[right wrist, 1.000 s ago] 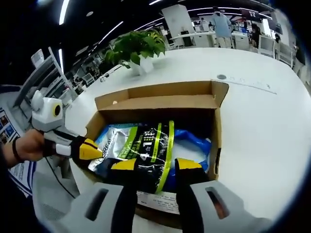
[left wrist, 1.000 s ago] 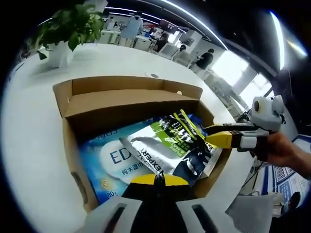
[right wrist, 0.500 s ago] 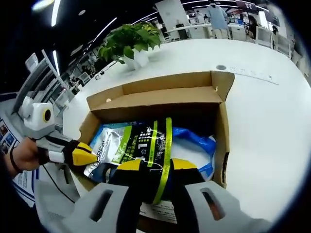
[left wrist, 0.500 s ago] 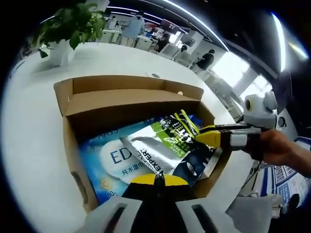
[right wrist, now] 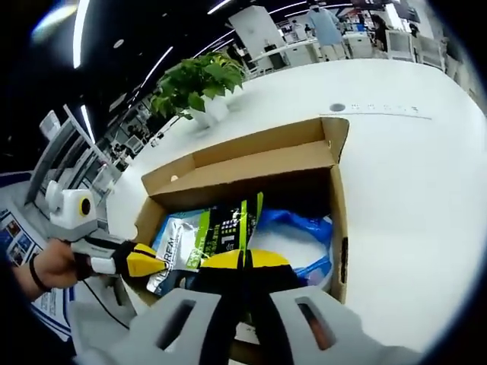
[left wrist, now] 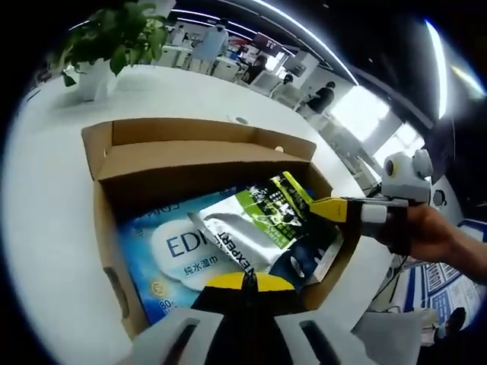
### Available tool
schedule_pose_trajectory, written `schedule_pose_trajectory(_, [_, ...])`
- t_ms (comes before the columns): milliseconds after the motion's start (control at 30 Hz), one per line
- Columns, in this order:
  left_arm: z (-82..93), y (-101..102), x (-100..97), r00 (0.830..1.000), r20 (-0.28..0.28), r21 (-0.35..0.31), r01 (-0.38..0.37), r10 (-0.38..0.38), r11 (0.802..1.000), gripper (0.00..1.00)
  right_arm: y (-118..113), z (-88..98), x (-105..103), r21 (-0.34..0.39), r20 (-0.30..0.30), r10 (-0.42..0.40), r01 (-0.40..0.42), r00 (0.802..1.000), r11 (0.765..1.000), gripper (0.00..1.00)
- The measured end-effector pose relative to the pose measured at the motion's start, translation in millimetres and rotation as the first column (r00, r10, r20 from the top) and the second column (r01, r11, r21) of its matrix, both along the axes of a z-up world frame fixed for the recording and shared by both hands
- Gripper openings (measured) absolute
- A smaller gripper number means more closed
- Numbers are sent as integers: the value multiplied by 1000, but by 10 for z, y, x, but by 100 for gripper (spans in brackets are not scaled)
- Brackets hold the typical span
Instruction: Operate the shoe box by opening the lid, removing the specified soft item, and placing it in the target area until the item is outside and the box remains undamaged.
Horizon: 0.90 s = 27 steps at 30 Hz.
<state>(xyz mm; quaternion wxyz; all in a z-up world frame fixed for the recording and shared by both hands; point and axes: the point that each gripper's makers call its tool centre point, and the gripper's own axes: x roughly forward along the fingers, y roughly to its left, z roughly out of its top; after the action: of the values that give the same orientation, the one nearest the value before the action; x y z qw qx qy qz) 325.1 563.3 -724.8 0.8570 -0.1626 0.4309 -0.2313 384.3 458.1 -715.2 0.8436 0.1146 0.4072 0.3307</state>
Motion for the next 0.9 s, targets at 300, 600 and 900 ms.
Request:
schedule_pose_trajectory(300, [80,-4,-12,1000,18,-6,-2,3,1000,2,-27,101,-26,39,10,-14,14,1000,999,0])
schedule_pose_trajectory(600, [196,-53,0,999,39,-1,7,-6,1000,1,-72,217,-39,65,27,-28,26,999,998,0])
schedule_pose_trajectory(900, [342,-116,29,997,70,-1,20,-20,1000,1,-202,343,-70,101,36,-56,52,998,993,0])
